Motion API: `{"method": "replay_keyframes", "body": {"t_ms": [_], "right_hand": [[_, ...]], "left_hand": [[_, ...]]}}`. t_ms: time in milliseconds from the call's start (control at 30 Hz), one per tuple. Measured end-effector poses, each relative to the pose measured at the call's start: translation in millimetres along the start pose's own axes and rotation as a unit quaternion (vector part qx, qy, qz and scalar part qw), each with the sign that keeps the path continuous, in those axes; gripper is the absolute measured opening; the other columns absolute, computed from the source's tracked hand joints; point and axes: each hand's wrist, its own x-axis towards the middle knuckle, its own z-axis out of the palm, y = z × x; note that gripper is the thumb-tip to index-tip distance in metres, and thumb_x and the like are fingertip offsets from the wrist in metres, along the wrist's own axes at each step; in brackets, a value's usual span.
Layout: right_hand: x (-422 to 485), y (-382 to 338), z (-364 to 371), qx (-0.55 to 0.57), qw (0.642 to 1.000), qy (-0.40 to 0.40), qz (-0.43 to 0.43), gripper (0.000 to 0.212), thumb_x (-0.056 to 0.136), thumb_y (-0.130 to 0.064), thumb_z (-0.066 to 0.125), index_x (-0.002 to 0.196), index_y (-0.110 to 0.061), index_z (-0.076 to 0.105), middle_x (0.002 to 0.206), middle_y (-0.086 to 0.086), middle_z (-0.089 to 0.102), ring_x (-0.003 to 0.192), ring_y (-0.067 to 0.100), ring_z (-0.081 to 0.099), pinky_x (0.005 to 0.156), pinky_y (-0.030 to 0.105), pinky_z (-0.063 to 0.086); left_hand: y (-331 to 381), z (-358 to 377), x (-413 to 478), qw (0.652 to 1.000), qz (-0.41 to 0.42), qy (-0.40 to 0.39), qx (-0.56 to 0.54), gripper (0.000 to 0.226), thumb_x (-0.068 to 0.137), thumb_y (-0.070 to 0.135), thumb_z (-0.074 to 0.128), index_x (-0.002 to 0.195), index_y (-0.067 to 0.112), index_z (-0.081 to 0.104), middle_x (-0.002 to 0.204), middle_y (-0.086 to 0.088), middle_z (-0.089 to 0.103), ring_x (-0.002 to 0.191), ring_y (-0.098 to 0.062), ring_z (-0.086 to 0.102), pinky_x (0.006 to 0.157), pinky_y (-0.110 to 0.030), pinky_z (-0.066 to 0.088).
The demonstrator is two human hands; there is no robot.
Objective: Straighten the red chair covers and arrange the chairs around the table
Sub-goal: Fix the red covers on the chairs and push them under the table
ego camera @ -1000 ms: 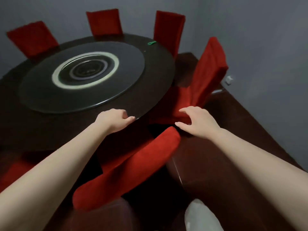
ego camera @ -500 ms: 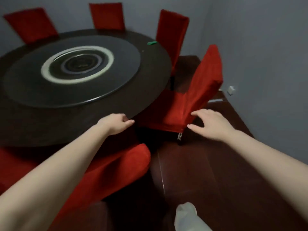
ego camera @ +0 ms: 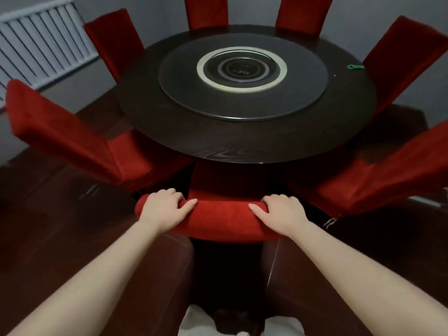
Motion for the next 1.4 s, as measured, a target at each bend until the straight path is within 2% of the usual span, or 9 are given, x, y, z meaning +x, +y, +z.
{"method": "replay_keyframes", "body": {"t_ms": [67,200,433,700,833,933,1067,1233,1400], "right_hand": [[-12,7,13,-0.032,0.999,0.027,0.021,0.064,0.090,-0.068,0.019,0.102,-0.026,0.065,0.098,-0.004,0.065,0.095,0.021,0.060,0.078,0.038,0.046],[-21,16,30,-0.036,0.994,0.069,0.071,0.050,0.090,-0.061,0.032,0.093,-0.022,0.063,0.092,-0.003,0.059,0.088,0.023,0.059,0.062,0.034,0.042],[-11,2,33,0.009,0.988,0.114,0.105,0.041,0.094,-0.049,0.040,0.085,-0.017,0.063,0.088,-0.001,0.060,0.088,0.026,0.059,0.060,0.034,0.042],[-14,-54,43,0.047,0.988,0.113,0.088,0.047,0.091,-0.055,0.027,0.073,-0.022,0.055,0.073,-0.010,0.046,0.075,0.016,0.052,0.053,0.028,0.034],[-13,-59,41,0.045,0.987,0.111,0.111,0.043,0.091,-0.056,0.026,0.071,-0.025,0.047,0.071,-0.010,0.042,0.073,0.013,0.047,0.051,0.028,0.030],[-10,-54,41,0.040,0.986,0.113,0.116,0.045,0.091,-0.055,0.024,0.071,-0.024,0.050,0.071,-0.009,0.043,0.074,0.013,0.050,0.051,0.028,0.032],[15,-51,32,0.038,0.985,0.110,0.126,0.043,0.094,-0.052,0.031,0.076,-0.021,0.056,0.074,-0.009,0.044,0.078,0.015,0.052,0.055,0.030,0.036],[33,-69,32,0.050,0.986,0.099,0.128,0.041,0.092,-0.052,0.032,0.070,-0.022,0.050,0.072,-0.009,0.044,0.075,0.015,0.052,0.053,0.029,0.036],[36,-71,34,0.060,0.986,0.097,0.126,0.039,0.093,-0.050,0.036,0.070,-0.021,0.048,0.072,-0.009,0.043,0.075,0.016,0.052,0.053,0.029,0.035]], "left_hand": [[13,8,-14,0.998,-0.004,0.061,0.011,0.068,0.088,0.072,0.026,0.082,0.018,0.067,0.081,-0.003,0.062,0.082,-0.027,0.060,0.078,-0.040,0.046],[19,24,-37,0.993,-0.017,0.113,0.005,0.053,0.093,0.060,0.036,0.072,0.016,0.059,0.072,-0.001,0.055,0.073,-0.026,0.054,0.074,-0.041,0.042],[-12,30,-19,0.986,0.042,0.160,0.002,0.043,0.092,0.046,0.038,0.066,0.017,0.056,0.063,0.001,0.051,0.060,-0.025,0.052,0.060,-0.038,0.039],[-79,29,-8,0.984,0.079,0.158,0.039,0.041,0.089,0.044,0.038,0.070,0.014,0.059,0.065,-0.001,0.052,0.058,-0.027,0.051,0.057,-0.039,0.038],[-82,27,-6,0.984,0.086,0.155,0.032,0.042,0.089,0.044,0.038,0.069,0.014,0.060,0.065,0.000,0.052,0.058,-0.026,0.050,0.057,-0.039,0.037],[-79,25,2,0.981,0.100,0.162,0.028,0.041,0.089,0.042,0.039,0.068,0.013,0.060,0.063,-0.002,0.051,0.056,-0.027,0.049,0.055,-0.038,0.035],[-75,17,28,0.979,0.105,0.168,0.035,0.044,0.090,0.039,0.036,0.068,0.011,0.061,0.063,-0.006,0.053,0.055,-0.031,0.051,0.055,-0.039,0.036],[-97,13,50,0.983,0.104,0.143,0.046,0.046,0.089,0.041,0.035,0.073,0.010,0.064,0.065,-0.006,0.054,0.056,-0.031,0.052,0.056,-0.039,0.036],[-103,15,56,0.979,0.116,0.156,0.052,0.044,0.089,0.040,0.036,0.074,0.009,0.063,0.065,-0.008,0.053,0.056,-0.032,0.052,0.056,-0.039,0.034]]}}
